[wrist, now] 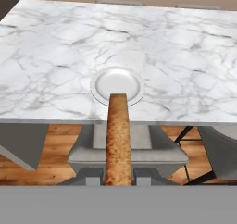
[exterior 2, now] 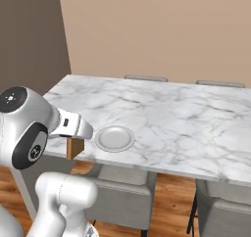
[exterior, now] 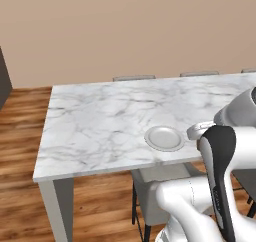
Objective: Start the toaster. Once the lever pops up, take the bread to the plate on the dining counter.
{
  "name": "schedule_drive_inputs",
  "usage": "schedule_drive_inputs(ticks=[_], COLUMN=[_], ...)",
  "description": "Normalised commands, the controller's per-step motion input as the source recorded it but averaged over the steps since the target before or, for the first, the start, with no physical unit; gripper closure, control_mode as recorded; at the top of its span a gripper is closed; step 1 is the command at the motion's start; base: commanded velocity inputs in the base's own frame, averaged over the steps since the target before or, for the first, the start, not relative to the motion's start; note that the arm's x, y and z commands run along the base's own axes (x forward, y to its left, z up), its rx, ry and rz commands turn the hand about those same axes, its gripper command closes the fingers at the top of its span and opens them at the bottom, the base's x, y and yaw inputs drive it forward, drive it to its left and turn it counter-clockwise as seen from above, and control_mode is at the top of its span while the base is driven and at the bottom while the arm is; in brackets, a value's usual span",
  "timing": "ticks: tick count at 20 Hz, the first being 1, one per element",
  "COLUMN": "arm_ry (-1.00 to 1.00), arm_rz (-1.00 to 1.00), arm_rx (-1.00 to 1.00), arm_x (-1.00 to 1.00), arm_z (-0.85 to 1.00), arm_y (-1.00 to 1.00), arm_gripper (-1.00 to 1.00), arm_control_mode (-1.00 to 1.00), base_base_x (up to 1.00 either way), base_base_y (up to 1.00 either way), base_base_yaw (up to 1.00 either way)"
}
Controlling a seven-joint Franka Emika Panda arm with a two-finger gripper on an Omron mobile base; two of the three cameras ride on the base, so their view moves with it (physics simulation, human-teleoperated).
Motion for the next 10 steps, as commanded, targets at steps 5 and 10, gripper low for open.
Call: schedule_drive_inputs(ticks=[5, 10], arm_ry=[0.00, 0.00], arm_rz=[0.01, 0.10], arm_rx=[0.03, 0.06], arm_x=[0.44, 1.00], arm_z=[0.00, -0.15], arm_y=[-0.03, -0.06], arm_gripper=[1.00, 1.00], arm_control_mode=[-1.00, -1.00], base_base_x=[0.13, 0.00], base_base_y=[0.00, 0.00], base_base_yaw=[0.00, 0.00])
